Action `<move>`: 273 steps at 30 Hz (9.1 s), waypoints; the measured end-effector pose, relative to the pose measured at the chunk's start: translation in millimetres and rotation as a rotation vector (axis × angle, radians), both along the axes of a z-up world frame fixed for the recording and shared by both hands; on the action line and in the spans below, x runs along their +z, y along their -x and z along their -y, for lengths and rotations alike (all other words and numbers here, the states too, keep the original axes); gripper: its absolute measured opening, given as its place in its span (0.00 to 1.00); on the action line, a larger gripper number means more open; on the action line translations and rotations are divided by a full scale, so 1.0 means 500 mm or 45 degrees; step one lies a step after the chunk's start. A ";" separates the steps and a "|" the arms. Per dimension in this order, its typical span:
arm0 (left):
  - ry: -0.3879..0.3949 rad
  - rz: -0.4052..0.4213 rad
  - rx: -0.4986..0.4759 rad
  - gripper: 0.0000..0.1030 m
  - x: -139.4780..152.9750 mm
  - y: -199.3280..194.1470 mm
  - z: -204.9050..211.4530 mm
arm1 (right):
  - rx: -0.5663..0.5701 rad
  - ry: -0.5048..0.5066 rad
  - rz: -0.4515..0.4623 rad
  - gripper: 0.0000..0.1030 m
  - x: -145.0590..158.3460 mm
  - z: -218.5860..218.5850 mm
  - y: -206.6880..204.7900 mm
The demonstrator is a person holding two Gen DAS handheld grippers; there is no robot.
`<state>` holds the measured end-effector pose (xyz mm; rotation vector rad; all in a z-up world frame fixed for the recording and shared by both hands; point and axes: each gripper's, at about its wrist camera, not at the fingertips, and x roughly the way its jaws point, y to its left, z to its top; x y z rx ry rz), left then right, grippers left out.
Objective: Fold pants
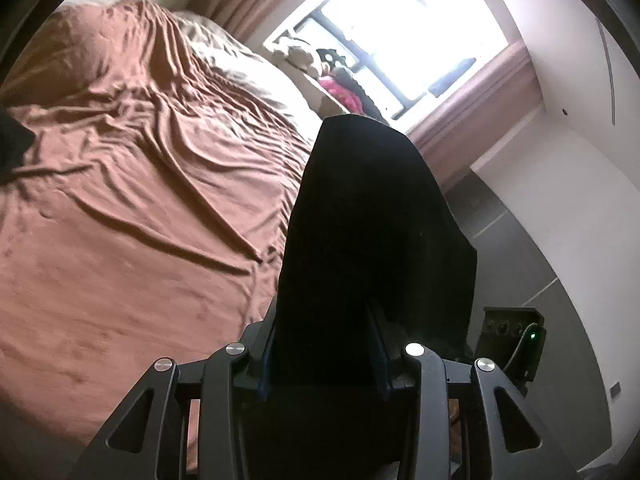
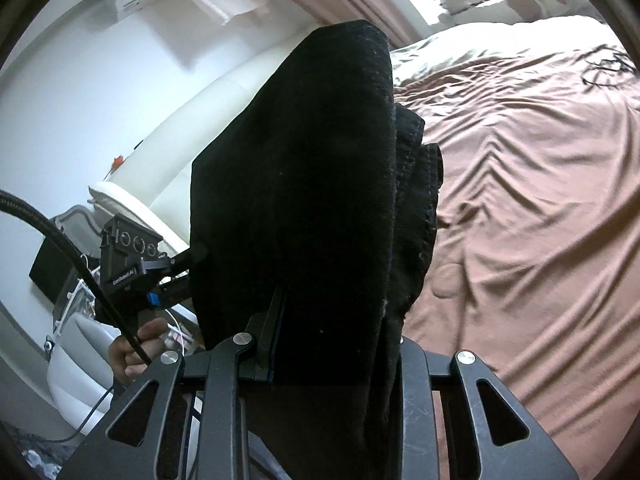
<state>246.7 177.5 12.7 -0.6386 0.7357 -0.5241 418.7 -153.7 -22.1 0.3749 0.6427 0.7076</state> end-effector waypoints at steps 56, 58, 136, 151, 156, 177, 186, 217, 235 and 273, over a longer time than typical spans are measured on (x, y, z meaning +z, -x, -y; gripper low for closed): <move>-0.292 -0.119 0.717 0.31 0.026 -0.044 -0.923 | 0.441 0.190 -0.018 0.24 -0.060 -1.024 -0.451; -0.314 -0.134 0.726 0.31 0.023 -0.057 -0.941 | 0.450 0.182 -0.040 0.23 -0.073 -1.047 -0.468; -0.669 -0.498 0.853 0.41 -0.236 -0.012 -0.761 | 0.740 0.875 0.226 0.23 -0.246 -1.107 -0.640; -0.742 -0.312 0.870 0.87 -0.103 0.046 -0.611 | 0.604 0.828 0.286 0.77 -0.080 -0.945 -0.520; -0.768 -0.239 0.873 0.99 -0.057 0.062 -0.554 | 0.568 0.835 0.257 0.83 -0.036 -0.884 -0.466; -0.818 -0.079 0.758 0.99 0.059 0.133 -0.306 | 0.298 0.799 0.266 1.00 0.132 -0.590 -0.270; -0.818 0.009 0.669 0.99 0.089 0.163 -0.195 | 0.194 0.768 0.318 1.00 0.176 -0.458 -0.170; -0.764 0.240 0.462 0.99 0.147 0.347 0.102 | -0.167 0.708 0.374 1.00 0.193 -0.133 0.226; -0.754 0.390 0.440 0.99 0.182 0.516 0.196 | -0.345 0.618 0.450 1.00 0.169 -0.050 0.471; -0.765 0.471 0.442 0.99 0.120 0.676 0.242 | -0.630 0.594 0.492 1.00 0.028 -0.051 0.676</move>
